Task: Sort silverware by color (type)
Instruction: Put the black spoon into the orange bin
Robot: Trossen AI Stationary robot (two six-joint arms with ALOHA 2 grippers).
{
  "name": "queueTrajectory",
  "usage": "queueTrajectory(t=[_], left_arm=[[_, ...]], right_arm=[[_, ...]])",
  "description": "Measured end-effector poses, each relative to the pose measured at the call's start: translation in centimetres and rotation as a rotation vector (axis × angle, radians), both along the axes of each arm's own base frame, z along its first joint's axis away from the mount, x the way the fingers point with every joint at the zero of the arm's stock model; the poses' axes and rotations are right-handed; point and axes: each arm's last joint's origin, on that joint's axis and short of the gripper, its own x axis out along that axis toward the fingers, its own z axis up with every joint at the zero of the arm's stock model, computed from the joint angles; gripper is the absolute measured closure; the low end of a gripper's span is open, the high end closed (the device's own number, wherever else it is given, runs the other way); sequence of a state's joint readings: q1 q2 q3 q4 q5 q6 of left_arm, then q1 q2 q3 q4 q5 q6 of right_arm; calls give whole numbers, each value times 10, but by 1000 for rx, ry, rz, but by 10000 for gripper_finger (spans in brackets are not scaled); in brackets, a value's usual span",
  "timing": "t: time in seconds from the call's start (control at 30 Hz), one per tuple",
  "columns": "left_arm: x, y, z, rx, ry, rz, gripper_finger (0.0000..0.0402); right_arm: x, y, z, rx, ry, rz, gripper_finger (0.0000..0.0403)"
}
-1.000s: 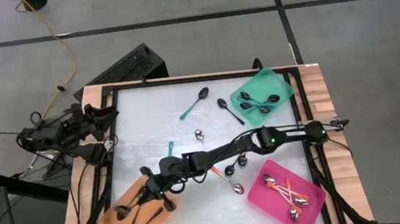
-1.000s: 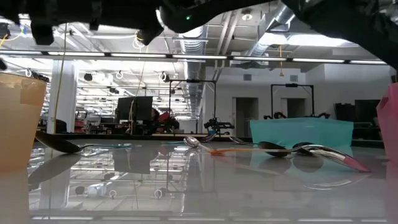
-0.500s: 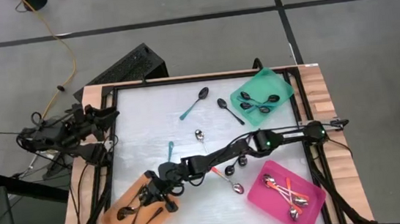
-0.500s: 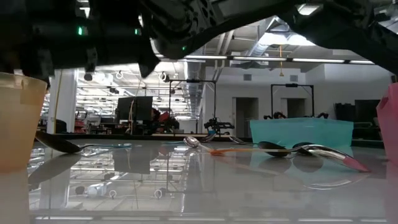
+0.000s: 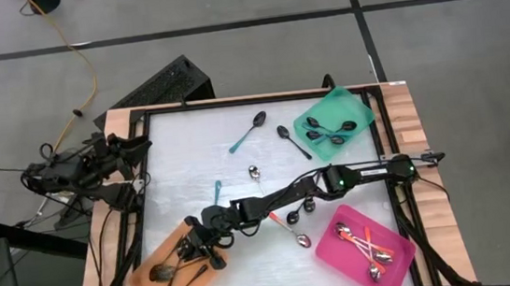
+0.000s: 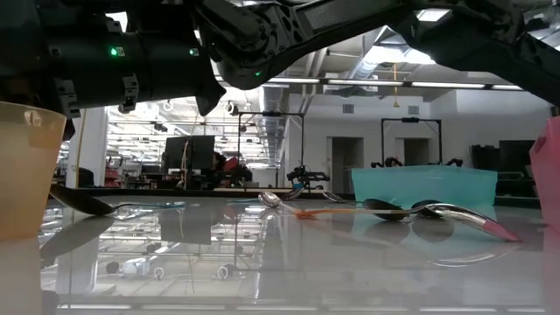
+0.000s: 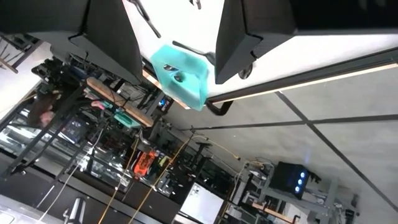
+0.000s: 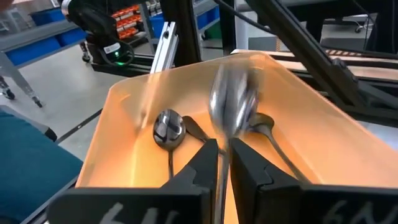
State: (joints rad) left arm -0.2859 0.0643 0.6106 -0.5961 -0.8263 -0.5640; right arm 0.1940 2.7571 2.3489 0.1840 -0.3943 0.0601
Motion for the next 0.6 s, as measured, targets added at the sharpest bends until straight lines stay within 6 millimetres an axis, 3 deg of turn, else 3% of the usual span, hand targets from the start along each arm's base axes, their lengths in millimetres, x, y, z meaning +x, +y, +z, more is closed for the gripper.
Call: queueTrajectory(t=[0.37, 0.47, 0.6], left_arm=[[0, 0, -7, -27, 49, 5, 217], [-1, 0, -7, -26, 48, 12, 217], [-1, 1, -8, -24, 53, 20, 217]], right_arm=[[1, -8, 5, -5, -2, -12, 347], [1, -17, 27, -5, -44, -25, 347], [-8, -32, 85, -34, -119, -40, 347]])
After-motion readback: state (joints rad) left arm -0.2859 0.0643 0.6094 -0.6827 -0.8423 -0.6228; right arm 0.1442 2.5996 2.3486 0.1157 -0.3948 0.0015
